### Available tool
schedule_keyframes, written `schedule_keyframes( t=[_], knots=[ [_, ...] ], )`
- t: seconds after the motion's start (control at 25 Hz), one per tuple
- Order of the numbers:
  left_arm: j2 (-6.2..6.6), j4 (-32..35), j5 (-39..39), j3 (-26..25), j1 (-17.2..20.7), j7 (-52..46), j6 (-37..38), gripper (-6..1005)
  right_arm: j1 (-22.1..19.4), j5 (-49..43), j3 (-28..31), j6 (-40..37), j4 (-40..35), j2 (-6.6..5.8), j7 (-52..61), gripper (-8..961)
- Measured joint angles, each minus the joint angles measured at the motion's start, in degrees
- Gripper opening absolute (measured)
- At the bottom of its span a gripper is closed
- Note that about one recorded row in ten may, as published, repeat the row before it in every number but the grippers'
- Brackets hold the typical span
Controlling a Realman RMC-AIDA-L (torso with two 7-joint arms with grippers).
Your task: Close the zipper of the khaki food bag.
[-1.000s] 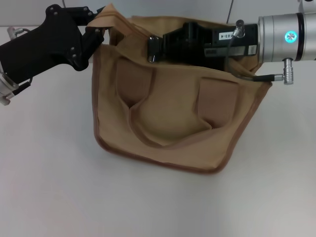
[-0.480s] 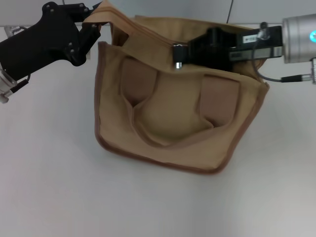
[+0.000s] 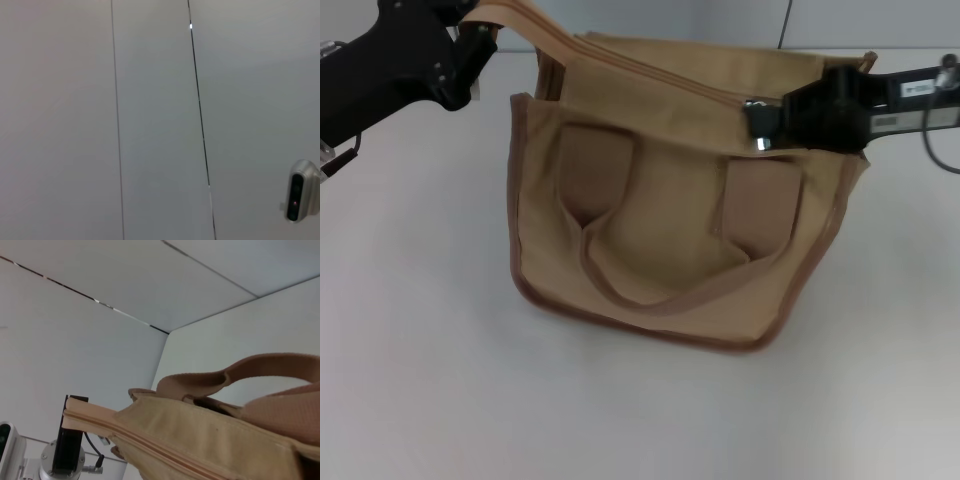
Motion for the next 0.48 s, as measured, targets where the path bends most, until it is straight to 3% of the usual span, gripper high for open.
schedule_keyframes(
  t=[0.2,0.48],
  knots=[
    [0.06,-0.01,-0.35,-0.17,0.03,-0.13,-1.11,18,-1.03,-0.16,2.22,-2.48,-0.83,-0.72,-0.33,73],
    [0.06,-0.02,-0.38,-0.18,0.07,-0.52,-1.44,18,-1.71,1.12,3.59,-3.91,-1.6,-0.79,-3.56,93]
  ],
)
